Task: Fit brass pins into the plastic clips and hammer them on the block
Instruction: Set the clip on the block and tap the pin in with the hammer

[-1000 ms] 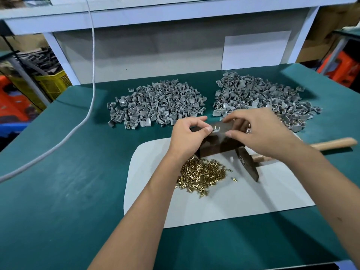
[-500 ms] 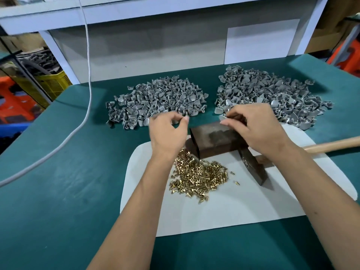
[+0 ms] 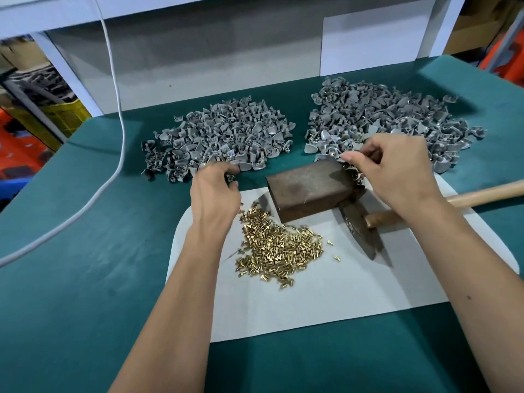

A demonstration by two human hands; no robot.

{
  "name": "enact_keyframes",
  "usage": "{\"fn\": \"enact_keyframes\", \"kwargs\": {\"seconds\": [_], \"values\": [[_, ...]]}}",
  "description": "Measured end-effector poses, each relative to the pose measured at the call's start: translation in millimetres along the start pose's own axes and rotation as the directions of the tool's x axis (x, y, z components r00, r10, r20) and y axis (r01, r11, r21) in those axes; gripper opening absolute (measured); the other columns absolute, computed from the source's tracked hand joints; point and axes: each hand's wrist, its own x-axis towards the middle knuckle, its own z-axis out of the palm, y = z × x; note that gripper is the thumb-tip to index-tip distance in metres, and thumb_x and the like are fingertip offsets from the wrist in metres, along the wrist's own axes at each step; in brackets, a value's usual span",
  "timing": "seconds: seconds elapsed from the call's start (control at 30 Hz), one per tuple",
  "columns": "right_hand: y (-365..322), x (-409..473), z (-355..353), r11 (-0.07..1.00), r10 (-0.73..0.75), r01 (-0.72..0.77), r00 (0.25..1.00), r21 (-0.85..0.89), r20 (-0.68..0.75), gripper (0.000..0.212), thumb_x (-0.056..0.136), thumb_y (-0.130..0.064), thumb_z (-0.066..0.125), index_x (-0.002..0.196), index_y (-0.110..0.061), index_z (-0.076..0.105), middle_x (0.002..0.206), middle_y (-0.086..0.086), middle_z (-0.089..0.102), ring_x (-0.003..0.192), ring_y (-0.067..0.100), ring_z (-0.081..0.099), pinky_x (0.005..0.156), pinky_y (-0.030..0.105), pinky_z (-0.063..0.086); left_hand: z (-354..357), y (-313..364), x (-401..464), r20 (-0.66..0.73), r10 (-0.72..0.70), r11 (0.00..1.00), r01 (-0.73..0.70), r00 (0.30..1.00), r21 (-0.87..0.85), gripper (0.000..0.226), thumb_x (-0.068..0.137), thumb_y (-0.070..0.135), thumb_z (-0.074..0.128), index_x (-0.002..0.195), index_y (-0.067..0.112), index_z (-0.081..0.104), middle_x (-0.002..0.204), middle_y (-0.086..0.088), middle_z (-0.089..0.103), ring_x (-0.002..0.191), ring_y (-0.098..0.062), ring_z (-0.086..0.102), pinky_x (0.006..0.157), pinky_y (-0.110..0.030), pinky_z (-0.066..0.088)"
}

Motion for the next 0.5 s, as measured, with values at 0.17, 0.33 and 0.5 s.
{"fn": "enact_keyframes", "kwargs": {"seconds": [0.17,0.33,0.5], "values": [[-1.1,-1.8,-0.5,0.992,0.109,-0.114,0.99,-0.053,-0.095,0.039,0.082,-0.057,0.076,0.065,-0.023,0.065,0.059,0.001,0.065,0.054,0.016,0.057,0.069,0.028,0.047,0.3,2.0,0.9,-0.028,-0.09,0.992,0.088,0.996,-0.089,0.031,0.084,-0.002,0.074,0.107,0.018,0.079,0.098,0.003,0.076,0.09,-0.015,0.071,0.091,-0.035,0.06],[-15.1,-7.2,-0.4,1.0,0.009,-0.013,0.992,-0.024,-0.129,0.036,0.088,-0.049,0.074,0.077,-0.015,0.073,0.062,-0.003,0.062,0.056,0.013,0.057,0.066,0.028,0.047,-1.2,0.1,3.2,-0.023,-0.148,0.982,0.144,0.989,-0.126,0.023,0.081,0.006,0.08,0.103,0.014,0.079,0.091,0.0,0.076,0.086,-0.018,0.071,0.088,-0.036,0.06],[-70.8,-39.1,11.0,0.917,-0.397,0.375,0.892,0.136,0.217,0.023,0.092,-0.041,0.068,0.09,-0.019,0.075,0.079,-0.01,0.067,0.071,0.003,0.061,0.07,0.026,0.055,-4.4,1.7,1.8,-0.044,-0.174,0.983,0.171,0.984,-0.071,0.01,0.079,0.019,0.085,0.083,0.021,0.077,0.077,0.006,0.071,0.076,-0.016,0.068,0.069,-0.026,0.052]]}}
